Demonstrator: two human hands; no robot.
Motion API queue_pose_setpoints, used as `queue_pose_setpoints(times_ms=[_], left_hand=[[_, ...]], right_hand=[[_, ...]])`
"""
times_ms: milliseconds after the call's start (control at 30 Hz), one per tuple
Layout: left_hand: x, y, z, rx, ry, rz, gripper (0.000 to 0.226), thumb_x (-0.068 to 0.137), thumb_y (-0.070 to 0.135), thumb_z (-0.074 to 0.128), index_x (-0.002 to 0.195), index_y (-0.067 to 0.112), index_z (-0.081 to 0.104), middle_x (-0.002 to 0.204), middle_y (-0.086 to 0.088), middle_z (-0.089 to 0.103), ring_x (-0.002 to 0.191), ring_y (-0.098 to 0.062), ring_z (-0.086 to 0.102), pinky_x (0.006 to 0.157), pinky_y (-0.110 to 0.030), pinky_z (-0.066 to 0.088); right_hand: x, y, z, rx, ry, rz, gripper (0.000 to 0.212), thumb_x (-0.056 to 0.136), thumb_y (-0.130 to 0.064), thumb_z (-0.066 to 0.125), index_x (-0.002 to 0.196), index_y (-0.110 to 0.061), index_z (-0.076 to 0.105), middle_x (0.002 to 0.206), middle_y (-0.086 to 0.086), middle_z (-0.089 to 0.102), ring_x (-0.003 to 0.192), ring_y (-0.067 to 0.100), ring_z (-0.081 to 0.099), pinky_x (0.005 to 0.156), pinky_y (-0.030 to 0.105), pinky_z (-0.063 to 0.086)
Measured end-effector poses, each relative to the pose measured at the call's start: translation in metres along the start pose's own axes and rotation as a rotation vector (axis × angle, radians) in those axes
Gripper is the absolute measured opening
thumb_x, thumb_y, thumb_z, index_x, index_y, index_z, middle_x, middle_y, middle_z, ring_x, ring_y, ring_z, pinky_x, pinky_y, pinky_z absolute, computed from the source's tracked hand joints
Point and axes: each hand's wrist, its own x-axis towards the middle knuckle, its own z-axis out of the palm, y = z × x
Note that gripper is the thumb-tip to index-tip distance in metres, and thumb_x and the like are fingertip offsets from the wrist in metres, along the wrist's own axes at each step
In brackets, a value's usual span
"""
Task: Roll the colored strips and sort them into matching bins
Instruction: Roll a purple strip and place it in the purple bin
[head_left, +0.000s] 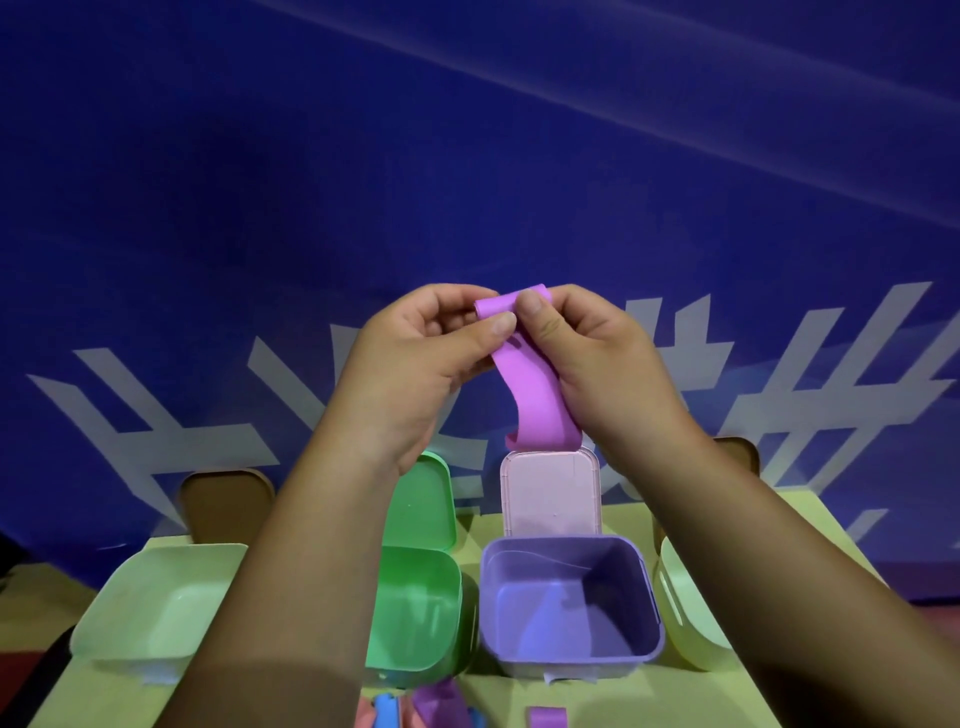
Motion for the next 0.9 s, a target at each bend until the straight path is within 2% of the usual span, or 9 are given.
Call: queue_pose_setpoints(times_ms=[167,300,367,433,533,667,733,800,900], left_hand=[[0.000,-0.002,0.002,0.142,0.060,0.108,0.022,0.091,0.000,0.082,0.108,0.014,0.078,0.107,-0.009,0.081,0.103,-0.023,0.077,0.094,-0.040,0.062],[-0.004,0.004,0.003,0.384,0.096,0.201,0.028,0.091,0.006,0.084,0.112,0.023,0.080,0.104,0.007,0.082,0.102,-0.012,0.078,0.091,-0.034,0.065],[-0.005,0.004,0.005,0.462,0.114,0.210,0.029,0.091,0.008,0.085,0.113,0.027,0.080,0.103,0.011,0.081,0.101,-0.008,0.078,0.085,-0.030,0.066],[-0.006,0.004,0.009,0.485,0.124,0.220,0.028,0.092,0.009,0.084,0.113,0.027,0.081,0.101,0.011,0.081,0.098,-0.008,0.078,0.080,-0.028,0.066],[-0.006,0.005,0.015,0.578,0.125,0.290,0.028,0.093,0.009,0.082,0.112,0.030,0.082,0.107,0.012,0.076,0.099,-0.007,0.075,0.081,-0.023,0.062],[-0.007,0.005,0.019,0.576,0.087,0.274,0.032,0.093,0.006,0.082,0.112,0.031,0.081,0.108,0.010,0.076,0.096,-0.005,0.074,0.081,-0.022,0.061],[-0.007,0.004,0.021,0.573,0.090,0.269,0.033,0.092,0.006,0.082,0.115,0.030,0.079,0.103,0.011,0.076,0.090,-0.002,0.072,0.078,-0.021,0.059],[-0.008,0.002,0.025,0.554,0.115,0.267,0.034,0.091,0.008,0.084,0.117,0.028,0.075,0.101,0.012,0.077,0.091,-0.002,0.072,0.078,-0.022,0.061],[-0.011,-0.001,0.033,0.559,0.132,0.273,0.036,0.091,0.015,0.086,0.119,0.031,0.071,0.112,0.009,0.075,0.102,-0.007,0.075,0.084,-0.028,0.065]], right_hand=[[-0.001,0.001,-0.001,-0.062,0.002,-0.021,0.027,0.105,-0.050,0.061,0.109,-0.030,0.077,0.097,-0.009,0.077,0.083,0.007,0.071,0.068,0.024,0.056],[-0.001,0.005,-0.003,-0.121,0.037,-0.053,0.018,0.103,-0.048,0.067,0.115,-0.036,0.073,0.103,-0.014,0.076,0.097,0.006,0.072,0.087,0.040,0.064],[-0.001,0.003,-0.006,-0.148,0.061,-0.065,0.018,0.101,-0.046,0.070,0.117,-0.037,0.071,0.105,-0.017,0.074,0.102,0.004,0.070,0.091,0.040,0.064],[-0.002,-0.001,-0.006,-0.165,0.061,-0.076,0.025,0.097,-0.051,0.073,0.116,-0.036,0.071,0.103,-0.016,0.074,0.101,0.002,0.070,0.090,0.034,0.063],[-0.004,-0.006,-0.006,-0.154,0.075,-0.074,0.032,0.089,-0.055,0.080,0.111,-0.033,0.073,0.097,-0.014,0.076,0.095,0.002,0.072,0.084,0.030,0.064],[-0.004,-0.006,-0.006,-0.069,0.095,-0.013,0.033,0.086,-0.054,0.083,0.109,-0.030,0.076,0.096,-0.008,0.079,0.094,0.010,0.077,0.088,0.043,0.066],[-0.005,-0.005,-0.006,-0.007,0.116,0.009,0.042,0.079,-0.059,0.082,0.108,-0.029,0.078,0.098,-0.004,0.080,0.097,0.015,0.078,0.090,0.048,0.065],[-0.006,-0.003,-0.005,0.055,0.131,0.018,0.045,0.077,-0.058,0.082,0.109,-0.026,0.079,0.099,-0.001,0.081,0.098,0.017,0.079,0.092,0.050,0.065],[-0.010,-0.005,-0.006,0.116,0.128,0.029,0.033,0.086,-0.044,0.085,0.111,-0.024,0.078,0.099,-0.002,0.081,0.099,0.015,0.079,0.094,0.048,0.065]])
